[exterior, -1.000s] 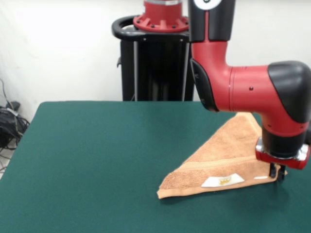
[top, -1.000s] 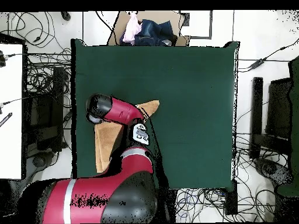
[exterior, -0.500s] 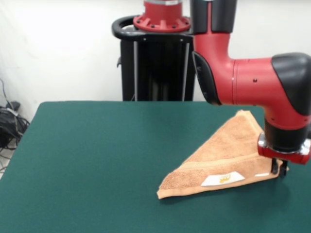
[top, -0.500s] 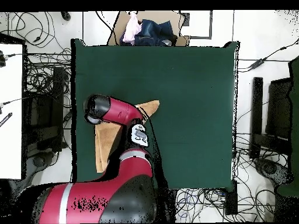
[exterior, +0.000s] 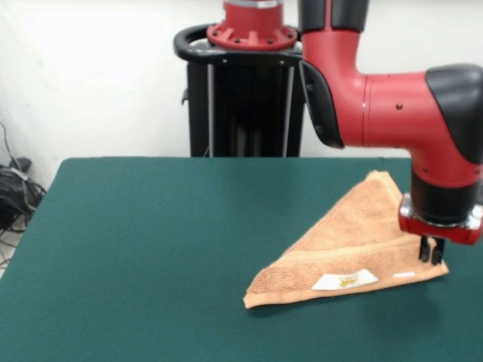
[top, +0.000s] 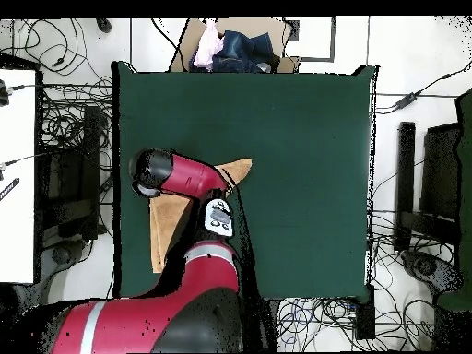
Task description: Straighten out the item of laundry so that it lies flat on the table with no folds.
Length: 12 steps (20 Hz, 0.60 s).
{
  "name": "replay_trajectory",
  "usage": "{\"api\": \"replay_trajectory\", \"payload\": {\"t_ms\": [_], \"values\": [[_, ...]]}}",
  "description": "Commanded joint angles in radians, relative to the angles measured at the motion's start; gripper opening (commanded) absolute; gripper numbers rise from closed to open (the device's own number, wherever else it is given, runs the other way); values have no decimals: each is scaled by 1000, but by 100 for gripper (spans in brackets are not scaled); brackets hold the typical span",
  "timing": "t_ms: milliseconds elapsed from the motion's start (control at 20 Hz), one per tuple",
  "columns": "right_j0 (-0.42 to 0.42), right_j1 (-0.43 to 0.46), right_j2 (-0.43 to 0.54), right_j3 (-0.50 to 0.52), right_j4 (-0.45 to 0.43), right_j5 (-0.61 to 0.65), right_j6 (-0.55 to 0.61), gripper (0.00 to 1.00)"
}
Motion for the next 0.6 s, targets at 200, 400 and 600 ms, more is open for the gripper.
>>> {"api": "replay_trajectory", "payload": {"t_ms": [200, 400, 600], "values": [[-25, -56, -43, 122, -47, 88, 149, 0], [-35, -81, -46, 141, -54, 99, 139, 0], [-36, -75, -40, 152, -38, 95, 164, 0]]}}
